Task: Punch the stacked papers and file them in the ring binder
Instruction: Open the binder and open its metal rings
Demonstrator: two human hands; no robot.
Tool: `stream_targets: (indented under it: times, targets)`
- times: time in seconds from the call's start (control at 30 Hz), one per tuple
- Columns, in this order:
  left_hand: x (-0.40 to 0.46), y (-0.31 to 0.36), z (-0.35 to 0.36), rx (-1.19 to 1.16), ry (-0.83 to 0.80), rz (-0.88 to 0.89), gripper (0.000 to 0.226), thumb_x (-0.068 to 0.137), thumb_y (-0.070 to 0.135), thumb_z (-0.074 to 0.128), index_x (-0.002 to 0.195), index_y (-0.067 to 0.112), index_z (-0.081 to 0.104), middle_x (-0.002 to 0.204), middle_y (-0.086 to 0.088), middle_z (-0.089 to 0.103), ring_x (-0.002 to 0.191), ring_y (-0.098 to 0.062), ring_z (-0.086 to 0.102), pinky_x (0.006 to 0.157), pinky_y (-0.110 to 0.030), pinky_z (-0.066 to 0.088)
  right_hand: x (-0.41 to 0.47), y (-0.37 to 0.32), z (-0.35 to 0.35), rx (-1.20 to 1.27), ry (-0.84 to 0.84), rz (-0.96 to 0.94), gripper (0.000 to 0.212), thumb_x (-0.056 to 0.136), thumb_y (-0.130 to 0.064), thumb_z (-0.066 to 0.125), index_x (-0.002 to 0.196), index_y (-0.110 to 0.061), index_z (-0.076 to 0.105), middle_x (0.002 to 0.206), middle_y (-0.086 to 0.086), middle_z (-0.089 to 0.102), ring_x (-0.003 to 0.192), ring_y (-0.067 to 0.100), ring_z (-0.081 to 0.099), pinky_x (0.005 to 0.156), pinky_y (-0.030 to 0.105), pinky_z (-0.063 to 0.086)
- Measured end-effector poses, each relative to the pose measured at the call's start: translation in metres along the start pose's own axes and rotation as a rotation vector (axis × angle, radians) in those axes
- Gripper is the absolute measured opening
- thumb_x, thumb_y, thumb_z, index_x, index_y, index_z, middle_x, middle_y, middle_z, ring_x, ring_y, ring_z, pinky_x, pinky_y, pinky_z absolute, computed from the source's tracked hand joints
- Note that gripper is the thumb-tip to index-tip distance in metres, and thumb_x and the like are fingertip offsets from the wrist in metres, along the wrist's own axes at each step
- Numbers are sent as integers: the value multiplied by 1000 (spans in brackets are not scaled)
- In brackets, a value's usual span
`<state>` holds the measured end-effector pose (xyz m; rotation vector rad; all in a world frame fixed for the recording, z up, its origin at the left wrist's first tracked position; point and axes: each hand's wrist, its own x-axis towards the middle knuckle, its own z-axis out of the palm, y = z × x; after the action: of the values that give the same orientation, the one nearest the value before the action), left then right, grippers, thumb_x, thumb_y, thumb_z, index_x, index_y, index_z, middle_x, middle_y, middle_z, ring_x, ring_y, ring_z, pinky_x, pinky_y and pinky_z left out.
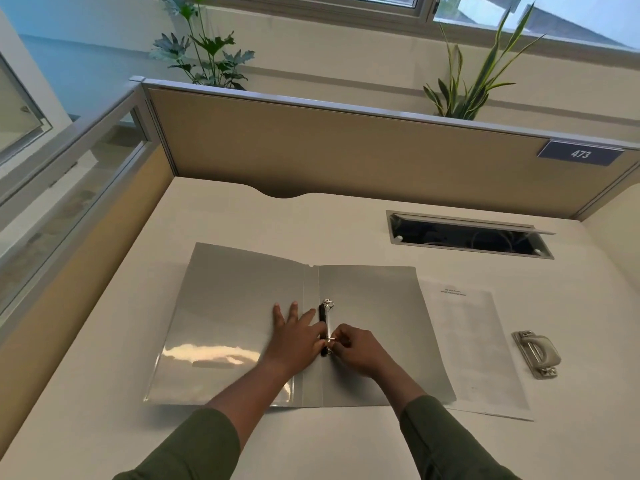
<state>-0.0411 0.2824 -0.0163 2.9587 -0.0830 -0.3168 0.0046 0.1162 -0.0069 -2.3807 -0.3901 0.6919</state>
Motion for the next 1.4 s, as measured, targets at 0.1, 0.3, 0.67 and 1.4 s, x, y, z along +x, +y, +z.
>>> stream_targets:
  times: [0.1, 0.3, 0.67, 1.4]
  targets:
    - [0, 2, 3, 67, -23, -4, 38, 92, 48, 43, 116, 26, 61, 139, -8, 54, 137, -43, 37, 108, -71, 11, 1, 2, 2, -21, 17, -22, 10, 92, -27, 58, 92, -19, 63, 79, -2, 62, 70, 13, 53, 59, 16, 36]
    - [2, 3, 31, 123, 13, 38, 64, 96, 43, 24, 134, 1, 52, 136, -19, 55, 132, -31, 49, 115, -51, 26, 4, 4, 6, -64, 27, -43, 14, 93, -24, 54, 97, -14, 63, 83, -1, 63, 77, 16, 54, 59, 15, 34]
    - [8, 13, 31, 59, 53, -34, 72, 90, 42, 4, 151, 6, 21, 158, -13, 25, 148, -23, 17, 122, -41, 4, 7, 9, 4, 18, 23, -13, 14, 90, -22, 58, 95, -13, 66, 90, 7, 71, 82, 19, 60, 65, 20, 40]
    - [-8, 31, 15, 201, -29, -65, 59, 95, 28, 30, 147, 1, 28, 155, -20, 27, 147, -30, 19, 121, -45, 4, -11, 26, 4, 119, 95, 9, 25, 90, -17, 57, 114, -25, 60, 90, 2, 72, 87, 15, 66, 78, 25, 48]
